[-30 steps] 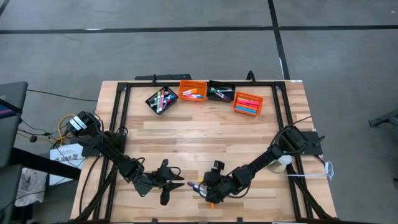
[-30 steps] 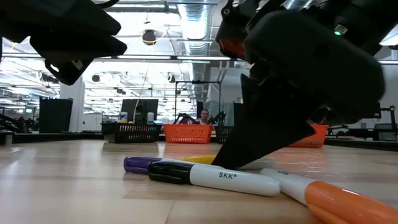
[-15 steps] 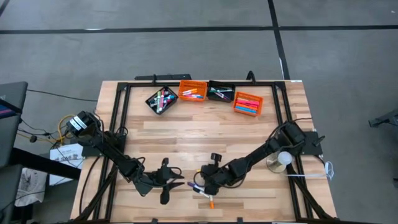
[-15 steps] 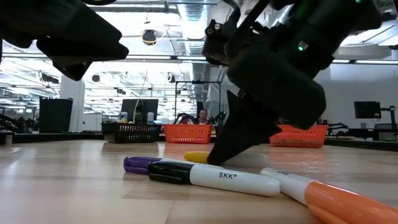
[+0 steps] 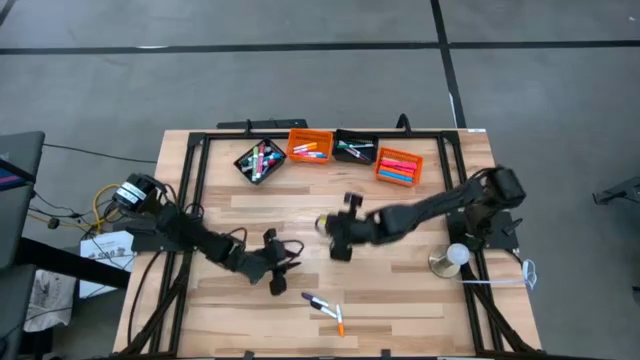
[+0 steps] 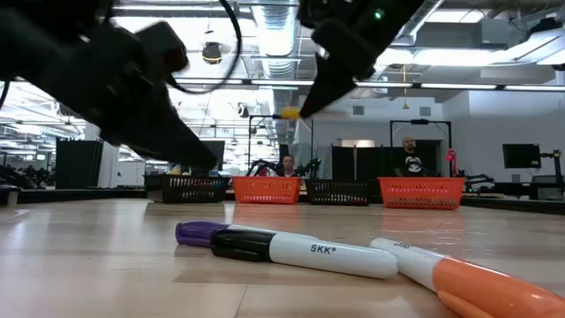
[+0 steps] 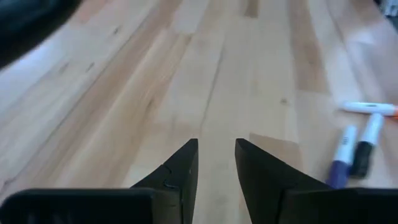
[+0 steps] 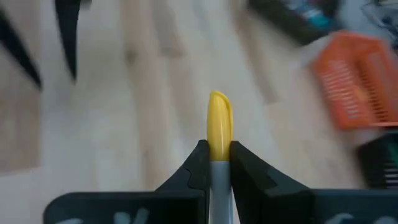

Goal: Pick & Place Markers
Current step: Put the small yellow highlighter into the left orange bin

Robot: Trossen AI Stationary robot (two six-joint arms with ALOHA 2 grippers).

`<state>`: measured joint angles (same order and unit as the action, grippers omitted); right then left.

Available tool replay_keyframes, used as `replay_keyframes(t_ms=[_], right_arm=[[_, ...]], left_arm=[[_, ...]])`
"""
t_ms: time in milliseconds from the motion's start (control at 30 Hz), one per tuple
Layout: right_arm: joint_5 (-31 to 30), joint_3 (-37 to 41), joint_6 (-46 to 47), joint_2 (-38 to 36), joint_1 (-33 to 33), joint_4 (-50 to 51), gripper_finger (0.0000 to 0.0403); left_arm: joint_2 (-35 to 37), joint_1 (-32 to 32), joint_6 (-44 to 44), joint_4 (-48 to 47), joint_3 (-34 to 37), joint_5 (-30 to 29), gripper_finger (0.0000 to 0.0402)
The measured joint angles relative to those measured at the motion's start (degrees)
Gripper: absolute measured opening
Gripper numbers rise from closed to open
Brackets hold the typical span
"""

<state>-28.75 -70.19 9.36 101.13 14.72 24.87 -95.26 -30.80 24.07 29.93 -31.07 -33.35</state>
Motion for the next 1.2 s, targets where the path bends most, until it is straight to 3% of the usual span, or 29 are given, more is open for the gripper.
replay_keyframes(t_ms=[167, 400, 600, 833, 1033, 1200], right_arm=[[0.31, 1.31, -2.37, -7.75, -6.76, 3.46, 0.0028], [1.38, 1.46, -2.99, -14.74, -18.26, 11.22, 0.0028], [9.58, 1.46, -6.95, -15.63, -27.69, 9.40, 0.0028], [29.01, 6.33, -12.89, -15.47, -36.65, -13.18, 0.0028], [38.25, 5.57, -13.87, -8.10, -42.20, -25.34, 0.0028], [43.09, -3.12, -15.38, 3.32, -45.17, -25.55, 0.0028]], left_arm=[[0.00, 3.57, 0.97, 0.04, 0.65, 6.58, 0.0106], [0.31, 3.87, -5.86, -0.17, 0.63, 7.22, 0.0106], [6.71, 6.41, -11.49, -2.79, 0.59, 9.19, 0.0106], [16.61, 9.68, -18.66, -7.04, 3.08, 10.28, 0.0106], [22.89, 18.33, -22.19, -7.37, 8.92, 12.50, 0.0106], [24.42, 28.60, -24.03, -6.95, 10.38, 24.72, 0.0106]])
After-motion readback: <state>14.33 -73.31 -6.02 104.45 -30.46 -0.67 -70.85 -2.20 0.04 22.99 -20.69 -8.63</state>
